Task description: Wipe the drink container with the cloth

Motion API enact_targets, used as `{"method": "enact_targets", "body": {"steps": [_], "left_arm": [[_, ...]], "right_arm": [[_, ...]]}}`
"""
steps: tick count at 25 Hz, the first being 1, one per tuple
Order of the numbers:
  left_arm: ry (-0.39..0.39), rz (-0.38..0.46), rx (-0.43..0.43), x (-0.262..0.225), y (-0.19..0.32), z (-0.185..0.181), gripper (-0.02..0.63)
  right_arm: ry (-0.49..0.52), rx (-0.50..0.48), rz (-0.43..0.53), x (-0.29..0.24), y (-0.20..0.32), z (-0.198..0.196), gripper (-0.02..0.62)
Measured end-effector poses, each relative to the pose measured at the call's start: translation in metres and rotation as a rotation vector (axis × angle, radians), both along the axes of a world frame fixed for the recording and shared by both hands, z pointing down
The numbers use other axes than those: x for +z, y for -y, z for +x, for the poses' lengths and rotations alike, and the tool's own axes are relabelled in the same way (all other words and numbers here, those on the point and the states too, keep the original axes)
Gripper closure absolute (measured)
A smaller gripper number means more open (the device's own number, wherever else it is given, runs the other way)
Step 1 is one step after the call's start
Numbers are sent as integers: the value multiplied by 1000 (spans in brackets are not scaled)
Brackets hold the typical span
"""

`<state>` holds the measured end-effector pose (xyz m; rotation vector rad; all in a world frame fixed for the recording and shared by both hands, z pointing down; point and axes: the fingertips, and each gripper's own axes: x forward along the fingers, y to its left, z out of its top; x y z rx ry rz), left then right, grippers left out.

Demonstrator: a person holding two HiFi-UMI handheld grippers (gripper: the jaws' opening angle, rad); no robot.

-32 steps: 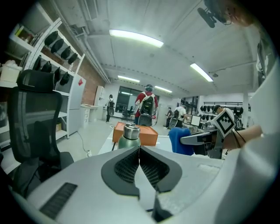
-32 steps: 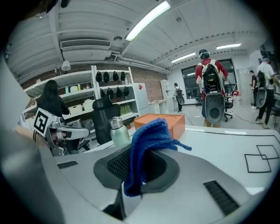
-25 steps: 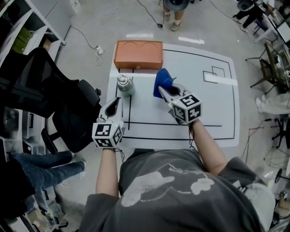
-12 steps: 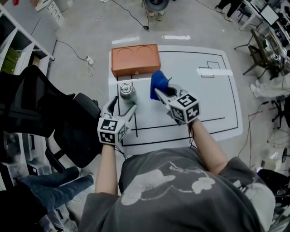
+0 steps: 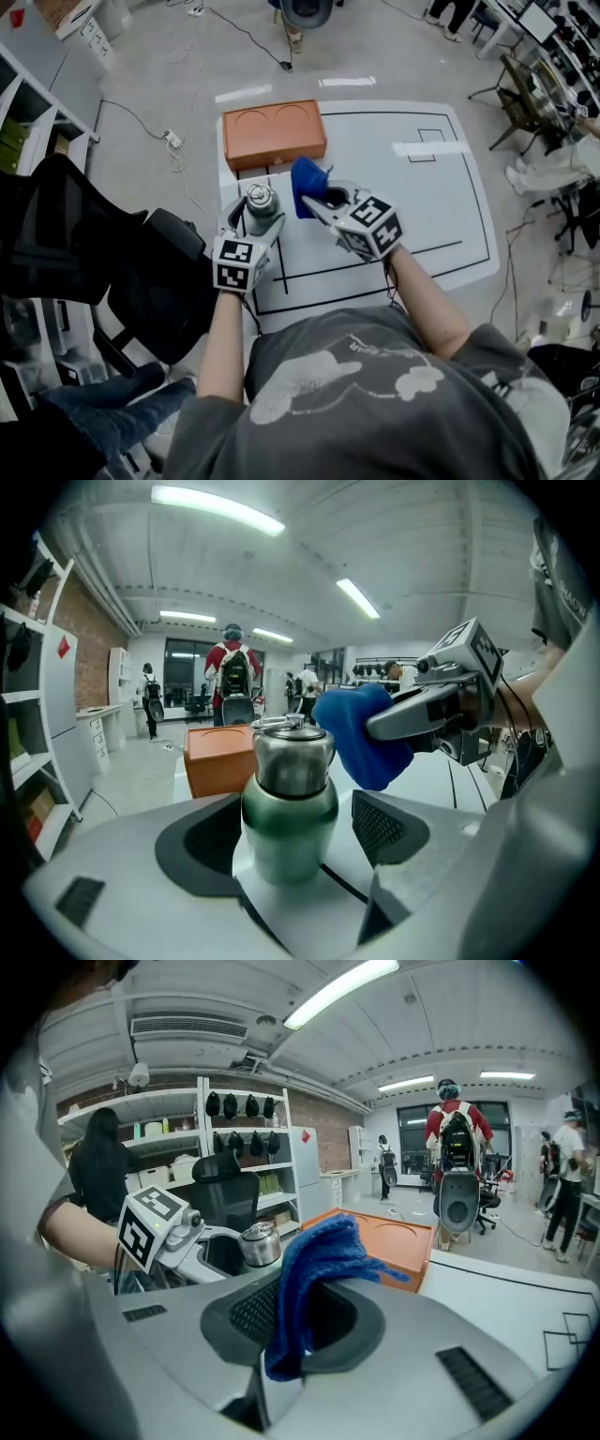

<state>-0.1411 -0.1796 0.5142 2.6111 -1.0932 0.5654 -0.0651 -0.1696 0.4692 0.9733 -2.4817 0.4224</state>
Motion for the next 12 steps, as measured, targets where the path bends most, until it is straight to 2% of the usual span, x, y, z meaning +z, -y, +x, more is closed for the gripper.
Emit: {"method": "enact_targets", "body": {"steps": [3, 5, 12], "left_arm": [[9, -9, -3, 5, 1, -3, 251], [6, 0, 1, 5, 2, -6, 287], [-10, 18, 57, 5, 4, -6, 290]], "right_arm": [[-7, -3, 6, -3, 5, -2, 551], [-15, -27, 7, -4, 6, -4, 551], [29, -190, -23, -10, 11, -32, 551]]}}
